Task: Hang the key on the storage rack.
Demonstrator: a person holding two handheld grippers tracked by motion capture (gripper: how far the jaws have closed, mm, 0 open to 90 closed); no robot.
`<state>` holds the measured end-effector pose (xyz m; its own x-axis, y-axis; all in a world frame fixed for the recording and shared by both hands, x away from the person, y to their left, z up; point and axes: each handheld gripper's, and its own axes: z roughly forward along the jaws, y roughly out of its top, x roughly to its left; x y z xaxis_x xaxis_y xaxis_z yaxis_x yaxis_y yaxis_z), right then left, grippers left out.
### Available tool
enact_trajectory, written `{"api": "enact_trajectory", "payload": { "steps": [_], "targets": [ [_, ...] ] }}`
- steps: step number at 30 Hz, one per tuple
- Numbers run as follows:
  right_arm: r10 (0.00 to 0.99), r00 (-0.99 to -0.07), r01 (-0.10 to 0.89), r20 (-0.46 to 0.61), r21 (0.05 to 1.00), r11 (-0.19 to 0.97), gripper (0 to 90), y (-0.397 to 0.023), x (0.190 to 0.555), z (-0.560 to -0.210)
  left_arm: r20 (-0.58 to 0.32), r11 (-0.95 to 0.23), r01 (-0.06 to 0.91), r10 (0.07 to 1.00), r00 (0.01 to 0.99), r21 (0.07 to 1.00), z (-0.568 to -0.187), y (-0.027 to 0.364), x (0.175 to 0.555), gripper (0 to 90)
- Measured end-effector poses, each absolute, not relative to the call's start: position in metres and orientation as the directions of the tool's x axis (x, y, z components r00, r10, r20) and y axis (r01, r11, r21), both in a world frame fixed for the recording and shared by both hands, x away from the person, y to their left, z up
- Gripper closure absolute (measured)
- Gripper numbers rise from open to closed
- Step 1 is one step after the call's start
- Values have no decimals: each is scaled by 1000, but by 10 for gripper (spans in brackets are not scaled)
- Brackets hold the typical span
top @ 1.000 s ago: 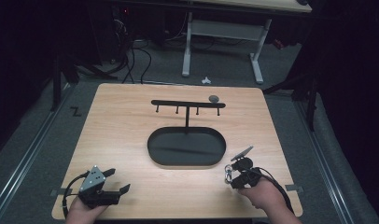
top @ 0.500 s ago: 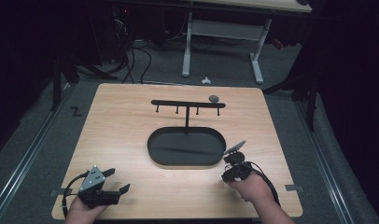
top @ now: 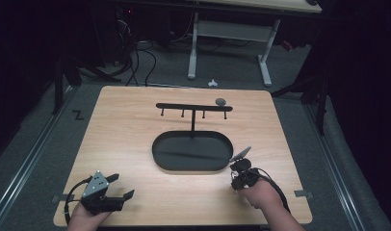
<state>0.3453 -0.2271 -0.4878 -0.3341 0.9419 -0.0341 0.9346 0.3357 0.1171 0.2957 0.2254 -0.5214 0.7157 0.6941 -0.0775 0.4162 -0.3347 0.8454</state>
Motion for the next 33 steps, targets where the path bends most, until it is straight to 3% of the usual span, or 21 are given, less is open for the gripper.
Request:
{"api": "enact_trajectory", "payload": {
  "steps": [6, 11, 22, 27, 33],
  "targets": [
    [925, -378, 920, -44, 96, 381, 666, -230, 341, -487, -77, -336, 416, 694, 716, 845, -522, 225, 296, 162],
    [932, -363, 924, -20, 123, 363, 576, -234, 344, -483, -77, -339, 418, 692, 717, 843, -522, 224, 296, 162],
    [937, -349, 935, -19, 67, 349, 593, -230, 354, -488, -77, -341, 419, 692, 718, 842, -523, 225, 296, 164],
    [927, -375, 926, -6, 32, 375, 544, -228, 358, -488, -76, -346, 418, 687, 722, 840, -522, 224, 296, 164],
    [925, -381, 925, -12, 2, 381, 576, -225, 361, -489, -76, -349, 417, 684, 726, 839, -522, 224, 296, 165]
  ]
}}
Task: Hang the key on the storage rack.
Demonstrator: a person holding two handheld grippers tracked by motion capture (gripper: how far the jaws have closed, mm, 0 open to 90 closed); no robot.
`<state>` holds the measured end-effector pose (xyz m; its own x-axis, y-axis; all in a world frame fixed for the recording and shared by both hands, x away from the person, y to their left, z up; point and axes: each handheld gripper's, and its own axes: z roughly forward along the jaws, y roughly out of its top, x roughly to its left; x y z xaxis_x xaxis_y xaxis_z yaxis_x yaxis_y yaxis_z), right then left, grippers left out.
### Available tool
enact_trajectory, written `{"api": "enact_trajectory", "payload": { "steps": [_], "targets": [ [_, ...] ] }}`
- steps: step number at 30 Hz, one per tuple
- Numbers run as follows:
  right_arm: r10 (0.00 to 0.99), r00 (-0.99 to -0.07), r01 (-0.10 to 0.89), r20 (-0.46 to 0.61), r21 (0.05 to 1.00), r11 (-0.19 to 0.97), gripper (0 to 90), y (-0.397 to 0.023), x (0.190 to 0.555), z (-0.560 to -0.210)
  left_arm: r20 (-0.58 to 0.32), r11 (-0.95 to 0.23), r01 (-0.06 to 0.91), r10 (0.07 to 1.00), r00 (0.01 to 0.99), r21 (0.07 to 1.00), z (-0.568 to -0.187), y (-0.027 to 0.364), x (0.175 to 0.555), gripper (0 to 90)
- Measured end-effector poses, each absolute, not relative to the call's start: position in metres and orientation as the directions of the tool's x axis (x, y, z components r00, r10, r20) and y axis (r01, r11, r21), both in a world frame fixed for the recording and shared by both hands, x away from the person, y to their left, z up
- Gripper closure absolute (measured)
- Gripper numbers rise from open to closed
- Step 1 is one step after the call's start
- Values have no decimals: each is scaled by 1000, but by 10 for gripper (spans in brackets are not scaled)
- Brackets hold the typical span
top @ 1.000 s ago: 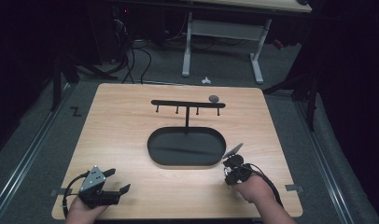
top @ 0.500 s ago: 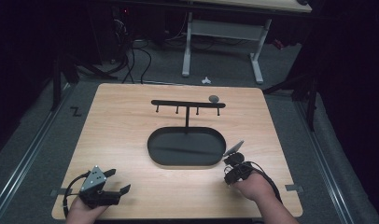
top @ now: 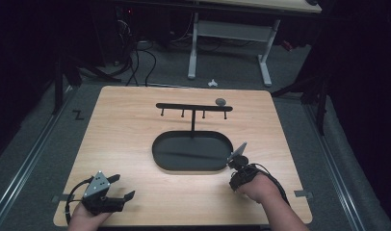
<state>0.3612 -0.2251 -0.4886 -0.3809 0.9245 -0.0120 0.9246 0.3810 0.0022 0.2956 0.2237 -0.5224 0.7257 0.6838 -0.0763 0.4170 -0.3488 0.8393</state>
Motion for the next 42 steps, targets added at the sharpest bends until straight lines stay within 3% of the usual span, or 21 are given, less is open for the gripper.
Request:
{"api": "enact_trajectory", "payload": {
  "steps": [8, 23, 42],
  "targets": [
    [925, -380, 925, -10, -20, 380, 668, -225, 365, -488, -76, -354, 417, 681, 729, 837, -522, 223, 296, 166],
    [924, -381, 924, -11, -34, 381, 651, -225, 368, -488, -72, -361, 416, 677, 732, 835, -523, 222, 296, 168],
    [909, -417, 909, -5, 16, 417, 682, -229, 359, -485, -78, -356, 421, 680, 729, 835, -524, 223, 296, 179]
  ]
}}
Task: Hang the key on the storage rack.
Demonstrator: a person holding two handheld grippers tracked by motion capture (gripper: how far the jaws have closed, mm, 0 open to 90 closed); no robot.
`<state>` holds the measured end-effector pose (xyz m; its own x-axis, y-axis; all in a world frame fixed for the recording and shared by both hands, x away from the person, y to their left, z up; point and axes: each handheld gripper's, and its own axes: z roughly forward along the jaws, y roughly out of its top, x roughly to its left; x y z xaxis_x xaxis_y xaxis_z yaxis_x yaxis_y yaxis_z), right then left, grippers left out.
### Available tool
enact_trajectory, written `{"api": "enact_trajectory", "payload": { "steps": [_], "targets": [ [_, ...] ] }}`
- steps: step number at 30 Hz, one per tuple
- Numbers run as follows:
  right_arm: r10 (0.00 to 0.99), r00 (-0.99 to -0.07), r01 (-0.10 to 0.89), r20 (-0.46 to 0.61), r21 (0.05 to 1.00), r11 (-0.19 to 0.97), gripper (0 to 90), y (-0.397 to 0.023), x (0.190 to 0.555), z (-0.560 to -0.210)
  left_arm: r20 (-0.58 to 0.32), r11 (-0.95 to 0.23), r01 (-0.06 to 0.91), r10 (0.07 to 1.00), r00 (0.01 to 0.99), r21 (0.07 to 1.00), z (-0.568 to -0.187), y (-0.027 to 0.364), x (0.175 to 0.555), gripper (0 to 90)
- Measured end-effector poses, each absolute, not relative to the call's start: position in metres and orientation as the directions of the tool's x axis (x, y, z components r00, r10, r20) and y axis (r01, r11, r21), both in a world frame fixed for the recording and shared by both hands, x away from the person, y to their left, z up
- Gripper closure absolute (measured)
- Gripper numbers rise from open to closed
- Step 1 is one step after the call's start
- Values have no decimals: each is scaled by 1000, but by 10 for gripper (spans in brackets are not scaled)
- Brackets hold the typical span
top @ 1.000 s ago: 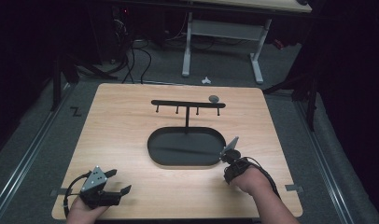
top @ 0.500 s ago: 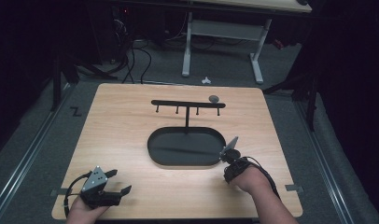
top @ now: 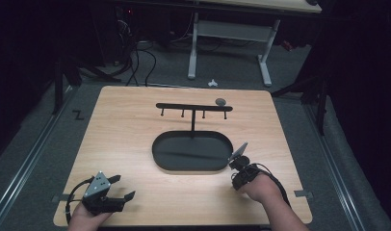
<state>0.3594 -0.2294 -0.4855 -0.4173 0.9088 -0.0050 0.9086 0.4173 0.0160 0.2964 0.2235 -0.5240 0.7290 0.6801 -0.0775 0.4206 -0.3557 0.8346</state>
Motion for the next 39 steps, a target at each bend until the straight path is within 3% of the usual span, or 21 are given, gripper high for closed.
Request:
{"api": "enact_trajectory", "payload": {
  "steps": [22, 39],
  "targets": [
    [894, -447, 892, -35, 60, 449, 684, -228, 356, -449, -77, -349, 416, 682, 728, 840, -523, 223, 295, 181],
    [899, -434, 886, -64, 151, 438, 684, -230, 361, -408, -79, -344, 417, 685, 724, 841, -523, 224, 295, 180]
  ]
}}
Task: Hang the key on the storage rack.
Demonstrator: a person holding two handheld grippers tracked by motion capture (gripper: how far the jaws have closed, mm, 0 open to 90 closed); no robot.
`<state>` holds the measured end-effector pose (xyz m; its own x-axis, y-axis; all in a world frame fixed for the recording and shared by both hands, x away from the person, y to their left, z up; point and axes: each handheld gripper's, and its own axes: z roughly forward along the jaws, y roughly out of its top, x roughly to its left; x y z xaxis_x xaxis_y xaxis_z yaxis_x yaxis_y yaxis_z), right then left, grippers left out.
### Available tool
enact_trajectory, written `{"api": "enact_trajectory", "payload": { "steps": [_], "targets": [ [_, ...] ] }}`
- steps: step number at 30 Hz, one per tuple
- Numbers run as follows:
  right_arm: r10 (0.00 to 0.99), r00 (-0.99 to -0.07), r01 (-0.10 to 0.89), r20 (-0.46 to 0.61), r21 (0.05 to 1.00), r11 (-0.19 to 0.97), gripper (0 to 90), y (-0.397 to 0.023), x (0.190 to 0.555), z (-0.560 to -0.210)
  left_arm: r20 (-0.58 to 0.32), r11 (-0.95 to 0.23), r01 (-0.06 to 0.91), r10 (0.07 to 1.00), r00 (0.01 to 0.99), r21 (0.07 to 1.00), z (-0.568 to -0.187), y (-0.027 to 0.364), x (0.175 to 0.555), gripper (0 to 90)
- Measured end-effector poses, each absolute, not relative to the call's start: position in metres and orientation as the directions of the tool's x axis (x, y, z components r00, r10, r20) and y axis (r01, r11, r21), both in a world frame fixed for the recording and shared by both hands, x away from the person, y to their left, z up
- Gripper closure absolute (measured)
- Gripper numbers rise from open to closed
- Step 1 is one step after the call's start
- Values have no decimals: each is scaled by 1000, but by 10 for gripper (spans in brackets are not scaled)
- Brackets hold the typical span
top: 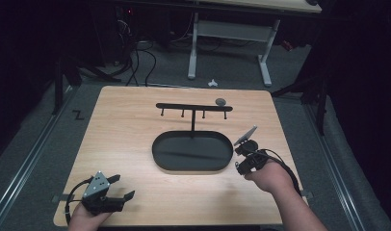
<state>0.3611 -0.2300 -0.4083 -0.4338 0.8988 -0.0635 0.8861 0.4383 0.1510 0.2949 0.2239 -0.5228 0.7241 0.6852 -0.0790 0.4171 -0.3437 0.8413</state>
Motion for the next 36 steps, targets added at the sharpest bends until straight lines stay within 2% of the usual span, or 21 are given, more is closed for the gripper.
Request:
{"api": "enact_trajectory", "payload": {
  "steps": [13, 36],
  "targets": [
    [910, -410, 890, -57, 192, 413, 684, -230, 369, -386, -79, -342, 418, 687, 722, 841, -523, 225, 295, 178],
    [899, -430, 869, -79, 234, 436, 684, -213, 386, -349, -85, -339, 424, 689, 720, 840, -523, 227, 295, 177]
  ]
}}
